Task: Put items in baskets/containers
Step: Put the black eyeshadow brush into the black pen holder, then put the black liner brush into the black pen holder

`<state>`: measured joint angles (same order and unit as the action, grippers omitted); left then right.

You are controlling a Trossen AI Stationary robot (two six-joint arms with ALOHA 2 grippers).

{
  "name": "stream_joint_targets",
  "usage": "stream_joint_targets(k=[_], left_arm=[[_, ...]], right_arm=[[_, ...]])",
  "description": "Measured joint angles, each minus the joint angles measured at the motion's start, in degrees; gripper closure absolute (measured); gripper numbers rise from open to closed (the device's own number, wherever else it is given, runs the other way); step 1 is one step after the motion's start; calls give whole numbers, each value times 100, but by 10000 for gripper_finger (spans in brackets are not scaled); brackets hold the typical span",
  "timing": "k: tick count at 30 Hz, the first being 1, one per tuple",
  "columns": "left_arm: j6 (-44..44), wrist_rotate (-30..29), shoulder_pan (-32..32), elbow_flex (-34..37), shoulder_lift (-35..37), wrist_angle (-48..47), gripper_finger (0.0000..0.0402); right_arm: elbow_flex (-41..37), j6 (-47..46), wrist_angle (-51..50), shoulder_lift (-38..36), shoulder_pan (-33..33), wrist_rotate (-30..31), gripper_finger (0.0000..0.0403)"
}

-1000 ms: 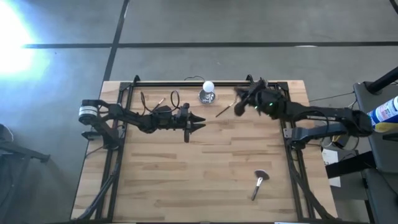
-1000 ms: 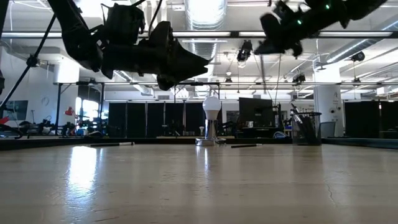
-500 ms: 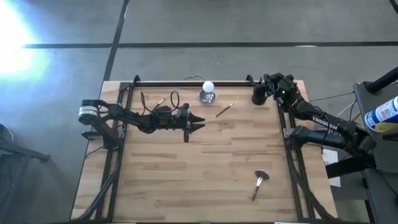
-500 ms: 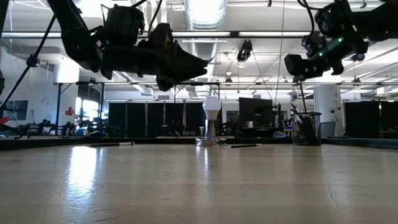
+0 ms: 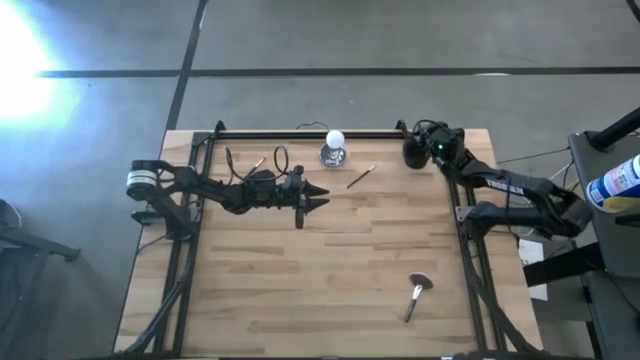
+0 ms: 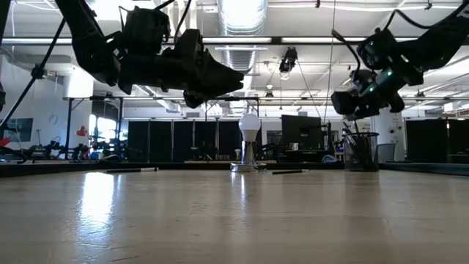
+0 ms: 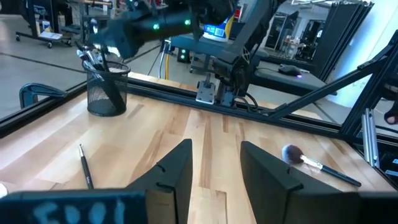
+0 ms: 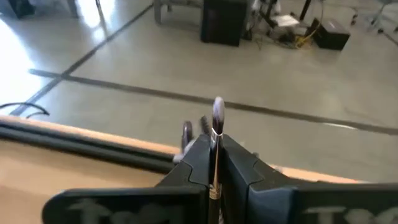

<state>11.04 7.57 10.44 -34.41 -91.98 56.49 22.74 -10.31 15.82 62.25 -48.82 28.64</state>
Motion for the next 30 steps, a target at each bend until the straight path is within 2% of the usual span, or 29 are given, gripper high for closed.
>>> stream_joint_targets(k=[6, 11, 16, 20, 24, 28, 30], left_arm=[[-16, 0, 2, 0, 0, -2, 273], [-6, -1, 2, 0, 0, -3, 273], [-5, -34, 14, 1, 0, -1, 273], [-101, -345, 55, 153, 0, 179, 290], [-43, -365, 236, 440, 0, 593, 337], [-23, -339, 394, 678, 4, 867, 390], [-17, -307, 447, 738, 4, 866, 396]], right_arm=[[-21, -337, 146, 327, 0, 5, 380], [37, -407, 26, 188, 2, 5, 332], [285, -541, -677, -231, 2, 1, 285], [720, -475, -1564, -549, 19, -138, 265], [1244, -355, -2171, -620, 118, -1228, 281], [1490, 471, -2154, -292, 312, -2915, 328], [1593, 799, -2195, 31, 317, -3656, 349]])
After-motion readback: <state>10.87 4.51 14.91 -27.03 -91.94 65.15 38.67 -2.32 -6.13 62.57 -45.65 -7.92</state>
